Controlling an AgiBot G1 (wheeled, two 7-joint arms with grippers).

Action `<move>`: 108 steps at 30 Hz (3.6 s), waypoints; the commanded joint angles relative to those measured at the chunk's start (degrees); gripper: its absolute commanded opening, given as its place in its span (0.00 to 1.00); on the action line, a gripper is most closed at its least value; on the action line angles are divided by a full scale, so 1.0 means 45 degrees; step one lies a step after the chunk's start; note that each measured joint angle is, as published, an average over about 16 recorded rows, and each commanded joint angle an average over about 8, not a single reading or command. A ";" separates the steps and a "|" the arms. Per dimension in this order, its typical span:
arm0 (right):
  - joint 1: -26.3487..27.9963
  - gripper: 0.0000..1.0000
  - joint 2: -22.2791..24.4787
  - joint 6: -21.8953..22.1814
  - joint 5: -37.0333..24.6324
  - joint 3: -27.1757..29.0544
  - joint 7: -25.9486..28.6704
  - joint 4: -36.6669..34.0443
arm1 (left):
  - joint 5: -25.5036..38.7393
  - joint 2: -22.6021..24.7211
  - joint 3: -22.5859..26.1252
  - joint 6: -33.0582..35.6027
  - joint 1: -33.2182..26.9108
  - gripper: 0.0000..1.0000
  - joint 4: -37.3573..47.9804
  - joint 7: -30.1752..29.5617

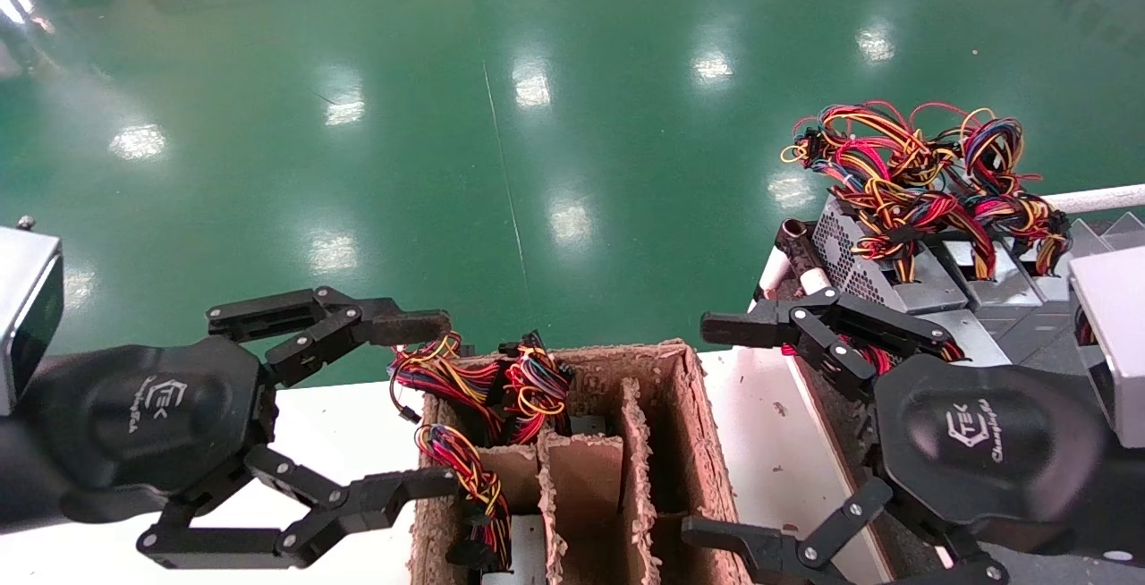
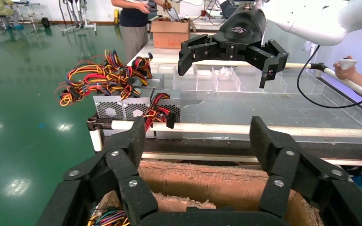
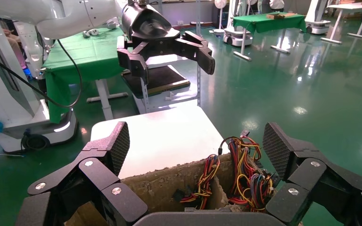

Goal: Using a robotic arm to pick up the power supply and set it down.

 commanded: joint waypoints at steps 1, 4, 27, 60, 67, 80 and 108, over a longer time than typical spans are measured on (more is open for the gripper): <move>0.0000 1.00 0.0000 0.0000 0.0000 0.0000 0.0000 0.0000 | 0.0000 0.0000 0.0000 0.0000 0.0000 0.00 0.0000 0.0000; 0.0000 1.00 0.0000 0.0000 0.0000 0.0000 0.0000 0.0000 | 0.0000 0.0000 0.0000 0.0000 0.0000 0.00 0.0000 0.0000; 0.0000 1.00 0.0000 0.0000 0.0000 0.0000 0.0000 0.0000 | 0.0000 0.0000 0.0000 0.0000 0.0000 0.00 0.0000 0.0000; 0.0349 1.00 -0.1250 0.0820 -0.1986 -0.1380 0.0781 -0.0564 | 0.0000 -0.0001 0.0002 0.0000 -0.0001 1.00 0.0005 0.0002; 0.0417 1.00 -0.1599 0.0925 -0.2478 -0.1729 0.0871 -0.0573 | 0.0000 -0.0002 0.0003 0.0000 0.0000 1.00 0.0008 0.0003; 0.1426 0.26 -0.4491 0.2435 -0.5471 -0.3623 0.1579 -0.1742 | -0.0001 -0.0003 0.0006 0.0000 -0.0001 1.00 0.0011 0.0005; 0.2439 0.00 -0.7461 0.3650 -0.7300 -0.4883 0.1521 -0.4289 | -0.0003 -0.0004 0.0009 -0.0001 -0.0002 1.00 0.0011 0.0007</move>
